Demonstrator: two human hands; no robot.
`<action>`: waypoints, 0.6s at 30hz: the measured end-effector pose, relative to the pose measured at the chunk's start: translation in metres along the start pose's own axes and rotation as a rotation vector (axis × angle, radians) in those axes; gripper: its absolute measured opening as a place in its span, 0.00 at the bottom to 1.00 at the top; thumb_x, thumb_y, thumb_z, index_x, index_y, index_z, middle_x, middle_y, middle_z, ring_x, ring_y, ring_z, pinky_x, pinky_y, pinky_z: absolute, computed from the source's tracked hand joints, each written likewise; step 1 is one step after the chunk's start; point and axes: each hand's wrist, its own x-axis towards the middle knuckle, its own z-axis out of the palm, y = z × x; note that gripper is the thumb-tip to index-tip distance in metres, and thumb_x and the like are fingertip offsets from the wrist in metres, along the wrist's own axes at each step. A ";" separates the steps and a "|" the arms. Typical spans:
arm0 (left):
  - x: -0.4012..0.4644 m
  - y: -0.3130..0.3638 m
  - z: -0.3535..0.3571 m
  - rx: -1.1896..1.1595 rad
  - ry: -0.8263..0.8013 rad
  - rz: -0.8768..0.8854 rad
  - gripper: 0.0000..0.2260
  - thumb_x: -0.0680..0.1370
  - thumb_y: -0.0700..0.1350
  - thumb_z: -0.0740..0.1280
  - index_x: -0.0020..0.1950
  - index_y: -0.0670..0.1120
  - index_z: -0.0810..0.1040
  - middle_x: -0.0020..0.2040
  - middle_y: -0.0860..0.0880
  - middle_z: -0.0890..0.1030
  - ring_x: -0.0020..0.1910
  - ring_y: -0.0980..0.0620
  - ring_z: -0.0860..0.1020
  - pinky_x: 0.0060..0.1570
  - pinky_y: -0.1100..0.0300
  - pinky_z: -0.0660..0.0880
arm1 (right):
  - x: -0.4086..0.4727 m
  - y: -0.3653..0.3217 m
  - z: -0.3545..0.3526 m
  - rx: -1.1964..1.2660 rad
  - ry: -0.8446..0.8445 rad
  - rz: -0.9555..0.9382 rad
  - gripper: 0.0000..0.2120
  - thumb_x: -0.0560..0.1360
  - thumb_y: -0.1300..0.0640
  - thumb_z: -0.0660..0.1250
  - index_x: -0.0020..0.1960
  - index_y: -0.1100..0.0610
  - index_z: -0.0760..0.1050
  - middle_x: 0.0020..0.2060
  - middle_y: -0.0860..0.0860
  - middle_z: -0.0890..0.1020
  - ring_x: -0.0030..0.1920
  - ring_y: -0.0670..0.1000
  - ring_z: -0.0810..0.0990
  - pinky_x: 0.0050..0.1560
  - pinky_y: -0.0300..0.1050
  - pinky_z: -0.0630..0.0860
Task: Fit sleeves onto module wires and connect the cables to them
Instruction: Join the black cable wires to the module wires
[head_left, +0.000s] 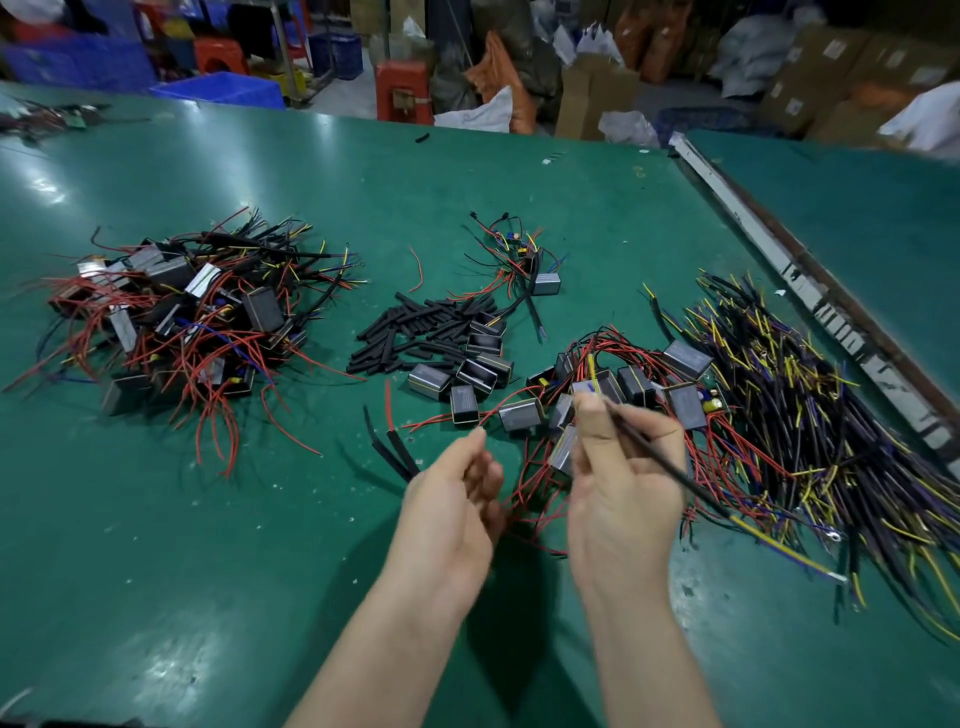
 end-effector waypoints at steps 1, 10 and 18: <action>-0.002 0.002 -0.003 0.048 -0.039 0.052 0.10 0.75 0.45 0.67 0.35 0.50 0.72 0.28 0.56 0.74 0.24 0.62 0.73 0.26 0.68 0.63 | 0.004 -0.005 -0.002 0.009 -0.015 -0.002 0.10 0.66 0.60 0.72 0.43 0.53 0.72 0.38 0.51 0.83 0.41 0.47 0.81 0.42 0.37 0.75; -0.015 0.006 0.012 0.471 -0.243 0.363 0.07 0.75 0.50 0.67 0.41 0.50 0.81 0.34 0.59 0.80 0.33 0.64 0.76 0.34 0.67 0.69 | 0.001 -0.002 -0.004 -0.028 -0.086 0.056 0.07 0.64 0.59 0.73 0.37 0.50 0.77 0.34 0.50 0.82 0.35 0.46 0.79 0.40 0.37 0.74; -0.004 0.005 0.010 0.570 -0.200 0.746 0.05 0.76 0.43 0.69 0.39 0.48 0.81 0.35 0.55 0.81 0.36 0.61 0.76 0.40 0.71 0.72 | -0.004 -0.002 -0.009 -0.262 -0.161 -0.050 0.07 0.68 0.64 0.72 0.42 0.62 0.74 0.36 0.50 0.84 0.39 0.46 0.83 0.43 0.38 0.78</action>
